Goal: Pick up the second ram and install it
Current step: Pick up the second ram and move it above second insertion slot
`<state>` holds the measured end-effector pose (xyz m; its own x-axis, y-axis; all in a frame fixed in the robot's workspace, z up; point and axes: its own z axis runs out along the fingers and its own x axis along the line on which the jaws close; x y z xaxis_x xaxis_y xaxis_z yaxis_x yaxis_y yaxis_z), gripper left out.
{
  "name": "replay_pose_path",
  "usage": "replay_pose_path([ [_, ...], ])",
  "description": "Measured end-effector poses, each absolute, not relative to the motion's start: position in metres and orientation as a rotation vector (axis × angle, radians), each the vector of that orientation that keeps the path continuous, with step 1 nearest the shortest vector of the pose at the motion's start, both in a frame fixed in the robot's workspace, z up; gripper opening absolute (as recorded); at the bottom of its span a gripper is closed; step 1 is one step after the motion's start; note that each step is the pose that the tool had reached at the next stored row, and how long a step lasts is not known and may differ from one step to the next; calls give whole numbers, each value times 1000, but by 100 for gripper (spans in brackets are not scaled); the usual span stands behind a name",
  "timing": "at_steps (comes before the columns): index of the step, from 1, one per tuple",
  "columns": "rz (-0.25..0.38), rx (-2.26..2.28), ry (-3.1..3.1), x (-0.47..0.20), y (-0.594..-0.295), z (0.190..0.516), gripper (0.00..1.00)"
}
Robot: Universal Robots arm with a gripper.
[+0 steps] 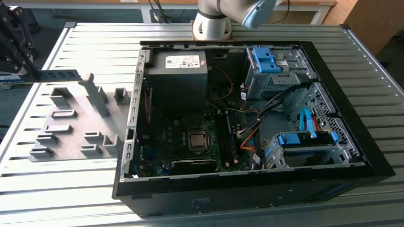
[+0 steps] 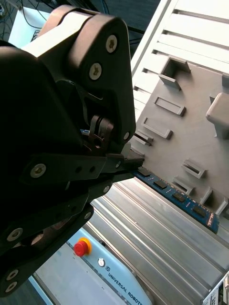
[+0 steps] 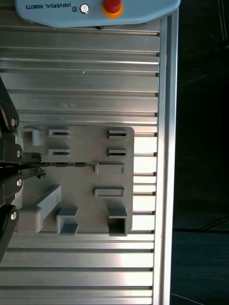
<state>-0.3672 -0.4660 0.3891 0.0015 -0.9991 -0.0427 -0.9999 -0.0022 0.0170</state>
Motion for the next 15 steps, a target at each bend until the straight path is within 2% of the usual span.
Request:
replay_pose_path([
  [15, 66, -2210, 2206, -362, -466, 389, 14],
])
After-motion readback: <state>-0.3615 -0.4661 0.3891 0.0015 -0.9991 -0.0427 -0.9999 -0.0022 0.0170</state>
